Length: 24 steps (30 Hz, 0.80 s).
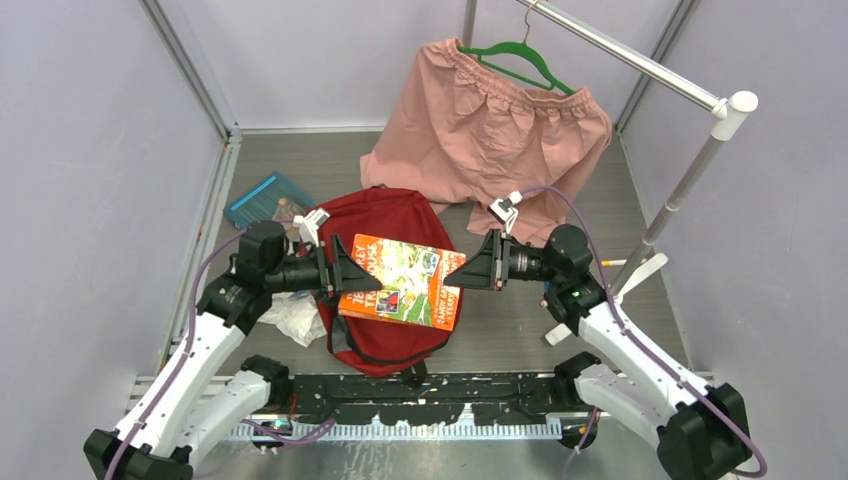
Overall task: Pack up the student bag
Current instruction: Pick up the book from the center of the board.
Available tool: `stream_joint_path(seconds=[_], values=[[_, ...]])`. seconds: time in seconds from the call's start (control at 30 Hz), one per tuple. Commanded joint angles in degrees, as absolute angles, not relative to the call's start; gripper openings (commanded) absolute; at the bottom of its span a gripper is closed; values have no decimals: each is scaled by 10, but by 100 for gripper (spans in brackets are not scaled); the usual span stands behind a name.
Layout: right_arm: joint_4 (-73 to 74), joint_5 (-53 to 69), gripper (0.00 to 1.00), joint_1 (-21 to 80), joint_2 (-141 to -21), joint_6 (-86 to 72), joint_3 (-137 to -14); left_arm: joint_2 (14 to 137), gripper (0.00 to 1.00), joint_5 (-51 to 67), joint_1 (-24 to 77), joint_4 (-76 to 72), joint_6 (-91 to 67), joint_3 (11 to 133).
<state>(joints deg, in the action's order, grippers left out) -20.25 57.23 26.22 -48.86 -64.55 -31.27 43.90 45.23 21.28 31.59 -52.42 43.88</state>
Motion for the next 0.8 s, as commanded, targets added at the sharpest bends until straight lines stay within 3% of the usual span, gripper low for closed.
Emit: stream_joint_path(seconds=[0.0,0.07,0.1,0.13,0.2,0.23,0.33,0.77], values=[[-406,586,1,273,-519,-744,-304,439,63,503,206,188,-586,420],[-377,572,1,273,-529,-730,-304,437,37,490,200,182,-592,419],[-341,563,10,272,-533,-704,-309,437,21,486,196,180,-593,420],[-308,552,27,273,-536,-686,-313,438,6,485,189,177,-597,420],[-266,528,65,273,-539,-663,-318,438,0,488,177,157,-610,419],[-249,508,77,272,-537,-657,-317,436,0,491,172,141,-620,417],[-252,458,97,273,-533,-667,-293,435,0,511,151,68,-671,403],[-561,449,100,296,-642,-846,-246,465,0,566,124,-84,-745,371]])
